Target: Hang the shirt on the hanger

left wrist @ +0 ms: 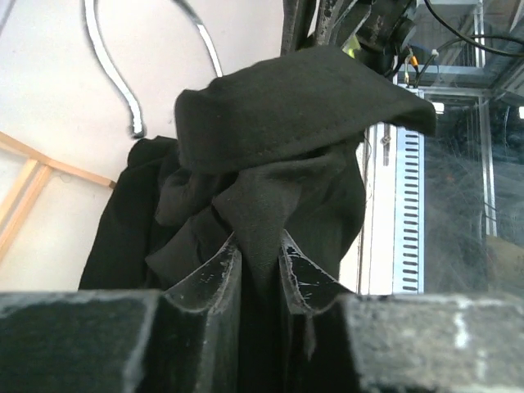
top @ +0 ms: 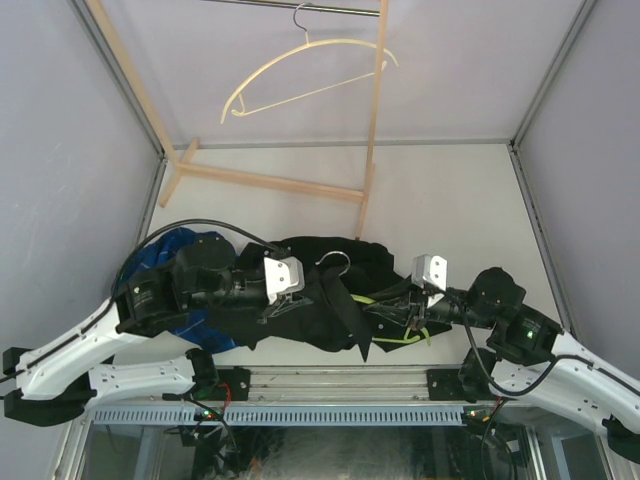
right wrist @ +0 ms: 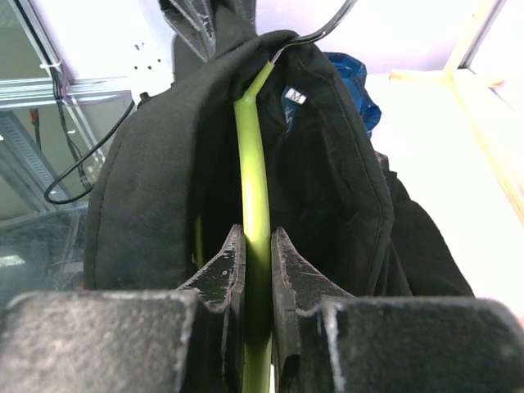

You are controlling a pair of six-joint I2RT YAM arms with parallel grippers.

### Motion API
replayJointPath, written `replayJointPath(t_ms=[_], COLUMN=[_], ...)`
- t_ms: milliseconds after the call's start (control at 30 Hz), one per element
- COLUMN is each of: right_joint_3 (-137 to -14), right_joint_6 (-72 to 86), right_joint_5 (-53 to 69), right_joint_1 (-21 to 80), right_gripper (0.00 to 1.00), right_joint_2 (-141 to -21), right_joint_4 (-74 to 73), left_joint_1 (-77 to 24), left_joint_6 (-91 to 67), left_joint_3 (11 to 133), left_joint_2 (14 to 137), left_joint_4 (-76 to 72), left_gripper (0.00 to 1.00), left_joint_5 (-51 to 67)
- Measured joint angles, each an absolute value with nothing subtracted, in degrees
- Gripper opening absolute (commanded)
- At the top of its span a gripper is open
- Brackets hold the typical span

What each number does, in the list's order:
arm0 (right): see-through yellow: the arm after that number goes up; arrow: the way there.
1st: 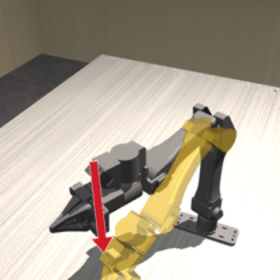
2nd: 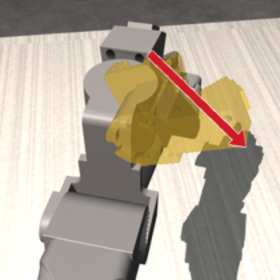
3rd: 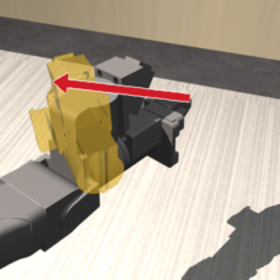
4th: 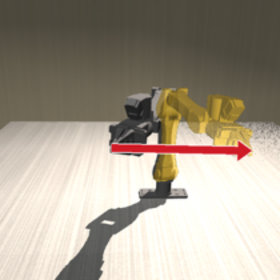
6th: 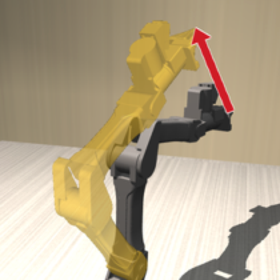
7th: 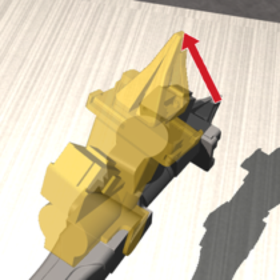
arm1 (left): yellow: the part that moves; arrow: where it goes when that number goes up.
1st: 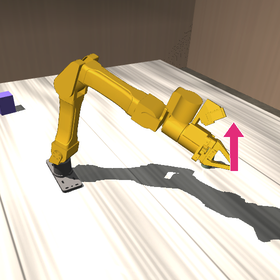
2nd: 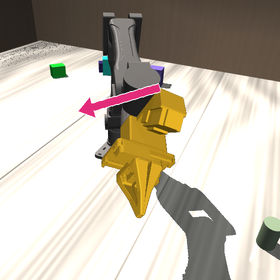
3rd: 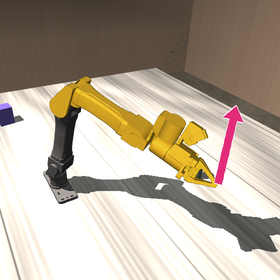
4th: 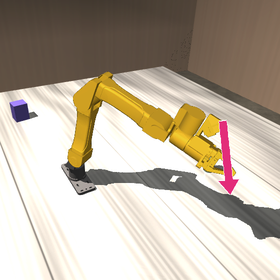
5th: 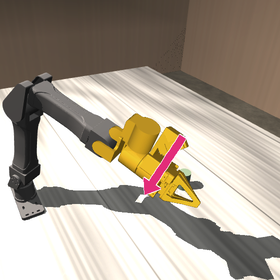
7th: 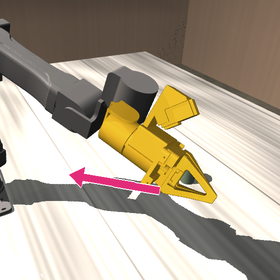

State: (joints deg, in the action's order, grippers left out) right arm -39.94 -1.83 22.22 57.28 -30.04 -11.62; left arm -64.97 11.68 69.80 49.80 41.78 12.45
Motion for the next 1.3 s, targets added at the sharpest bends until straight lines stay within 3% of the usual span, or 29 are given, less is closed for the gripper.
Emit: replayJointPath(t_ms=[267, 400, 467, 833, 1300], right_joint_3=[-39.97, -39.97, -39.97, -40.27, -41.54], right_joint_6=[-2.00, -2.20, -2.33, -2.70, 6.50], right_joint_5=[22.98, 22.94, 22.81, 17.08, -7.42], right_joint_1=[57.56, 58.00, 58.00, 58.52, 58.52], right_gripper=[0.00, 0.00, 0.04, 0.41, 0.55], right_joint_2=[-31.14, -32.47, -32.53, -28.18, -16.84], right_joint_4=[-11.42, -10.85, -11.38, -10.59, -20.03], left_joint_1=[-64.73, -64.73, -64.73, -64.86, -64.90], left_joint_6=[12.05, 12.16, 12.38, 14.46, 15.88], left_joint_3=[69.97, 69.97, 69.97, 69.25, 69.10], left_joint_2=[50.87, 52.51, 52.77, 48.31, 37.82], left_joint_4=[42.89, 42.30, 42.89, 41.80, 47.07], left_gripper=[0.23, 0.09, 0.01, 0.00, 0.00], left_joint_5=[15.29, 16.16, 16.43, 13.93, 3.86])
